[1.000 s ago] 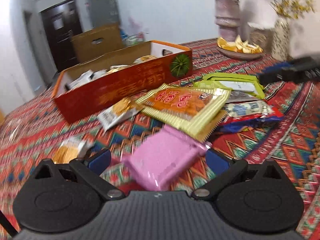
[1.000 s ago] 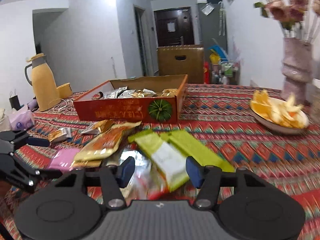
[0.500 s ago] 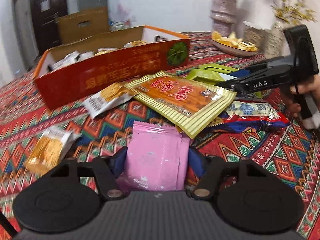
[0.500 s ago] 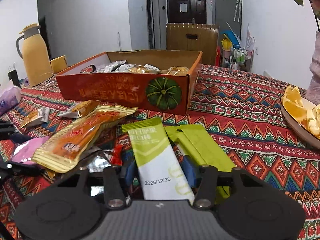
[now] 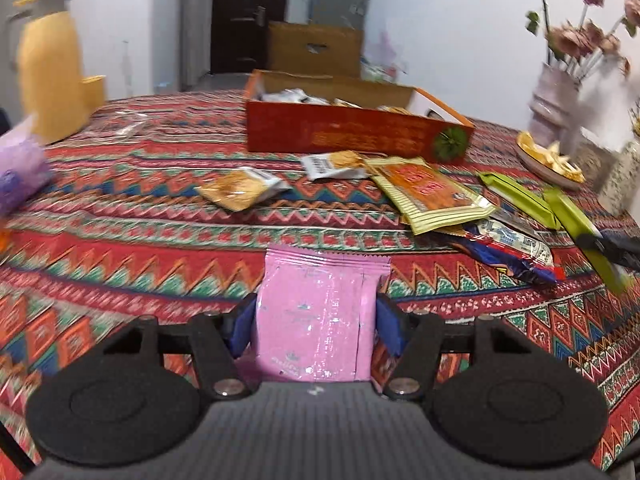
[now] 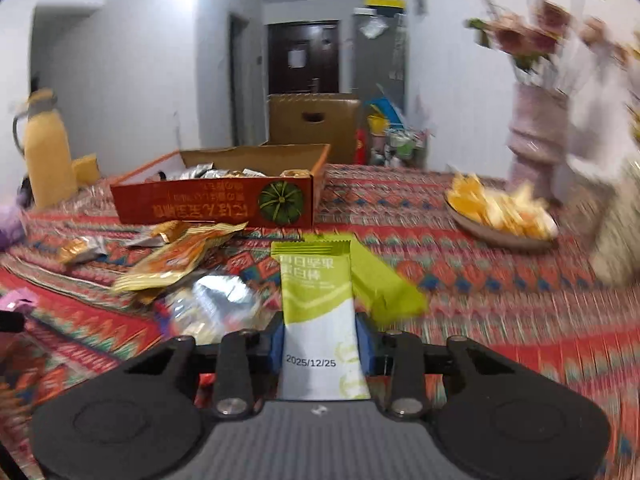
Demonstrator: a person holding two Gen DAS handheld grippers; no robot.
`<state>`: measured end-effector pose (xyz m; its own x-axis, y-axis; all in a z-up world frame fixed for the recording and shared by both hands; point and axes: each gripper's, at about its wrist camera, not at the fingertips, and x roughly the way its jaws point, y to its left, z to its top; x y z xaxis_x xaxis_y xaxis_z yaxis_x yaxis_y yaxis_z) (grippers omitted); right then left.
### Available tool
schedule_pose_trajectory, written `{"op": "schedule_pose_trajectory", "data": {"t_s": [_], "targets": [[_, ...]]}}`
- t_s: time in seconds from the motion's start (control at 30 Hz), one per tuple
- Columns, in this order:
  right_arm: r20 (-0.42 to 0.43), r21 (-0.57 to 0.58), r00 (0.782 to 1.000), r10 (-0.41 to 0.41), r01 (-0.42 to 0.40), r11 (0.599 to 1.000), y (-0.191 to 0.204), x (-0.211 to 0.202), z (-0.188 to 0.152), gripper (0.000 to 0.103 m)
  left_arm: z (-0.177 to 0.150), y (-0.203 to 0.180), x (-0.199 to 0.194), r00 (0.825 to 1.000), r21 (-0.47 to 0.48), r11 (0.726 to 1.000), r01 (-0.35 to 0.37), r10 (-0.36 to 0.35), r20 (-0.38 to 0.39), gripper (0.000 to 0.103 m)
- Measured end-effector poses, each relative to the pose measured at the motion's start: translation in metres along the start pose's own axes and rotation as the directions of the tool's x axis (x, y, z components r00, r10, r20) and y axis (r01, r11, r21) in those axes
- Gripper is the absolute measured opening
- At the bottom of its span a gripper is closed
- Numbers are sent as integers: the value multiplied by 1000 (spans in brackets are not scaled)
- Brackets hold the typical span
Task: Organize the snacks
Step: 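Carry the pink packet and green bar over the orange box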
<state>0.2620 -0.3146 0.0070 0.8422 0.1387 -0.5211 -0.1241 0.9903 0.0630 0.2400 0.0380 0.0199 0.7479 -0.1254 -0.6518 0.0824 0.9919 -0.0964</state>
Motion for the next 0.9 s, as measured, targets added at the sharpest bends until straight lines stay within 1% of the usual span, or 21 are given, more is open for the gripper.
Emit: {"op": "schedule_pose_trajectory", "data": {"t_s": [0.07, 0.13, 0.2, 0.27, 0.33, 0.4, 0.5, 0.57, 0.63, 0.7, 0.8, 0.9], "targets": [[-8, 23, 1000, -23, 23, 999, 4, -21, -18, 35, -6, 1, -11, 1000, -19, 1000, 13, -13, 0, 62], [-33, 25, 998, -48, 49, 998, 9, -31, -32, 35, -12, -3, -19, 1000, -11, 1000, 12, -12, -1, 62], [-67, 20, 997, -29, 30, 999, 16, -38, -46, 35, -18, -6, -26, 1000, -6, 1000, 10, -10, -2, 62], [-91, -9, 996, -13, 12, 1000, 24, -44, -56, 35, -23, -9, -32, 1000, -12, 1000, 16, -16, -3, 62], [-98, -44, 995, -6, 2, 999, 32, -48, -62, 38, -29, -13, -38, 1000, -16, 1000, 24, -24, 5, 62], [-112, -79, 994, 11, -20, 997, 38, -50, -64, 40, -33, -15, -43, 1000, -21, 999, 31, -31, 7, 62], [-122, -91, 992, 43, -54, 994, 41, -50, -62, 41, -39, -17, -48, 1000, -24, 999, 27, -26, 5, 62], [-123, -99, 991, 61, -73, 992, 44, -49, -62, 41, -42, -17, -52, 1000, -32, 999, 26, -26, 3, 62], [-118, -88, 990, 81, -91, 992, 42, -47, -63, 38, -45, -16, -56, 1000, -35, 999, 24, -24, 3, 62], [-109, -73, 991, 81, -89, 993, 41, -49, -65, 36, -48, -17, -58, 1000, -35, 999, 20, -20, 0, 62], [-97, -57, 994, 53, -59, 997, 38, -54, -66, 36, -51, -16, -59, 1000, -41, 999, 21, -22, -5, 62], [-78, -39, 996, 32, -36, 999, 30, -65, -62, 35, -46, -13, -59, 999, -57, 998, 32, -33, -9, 62]]}}
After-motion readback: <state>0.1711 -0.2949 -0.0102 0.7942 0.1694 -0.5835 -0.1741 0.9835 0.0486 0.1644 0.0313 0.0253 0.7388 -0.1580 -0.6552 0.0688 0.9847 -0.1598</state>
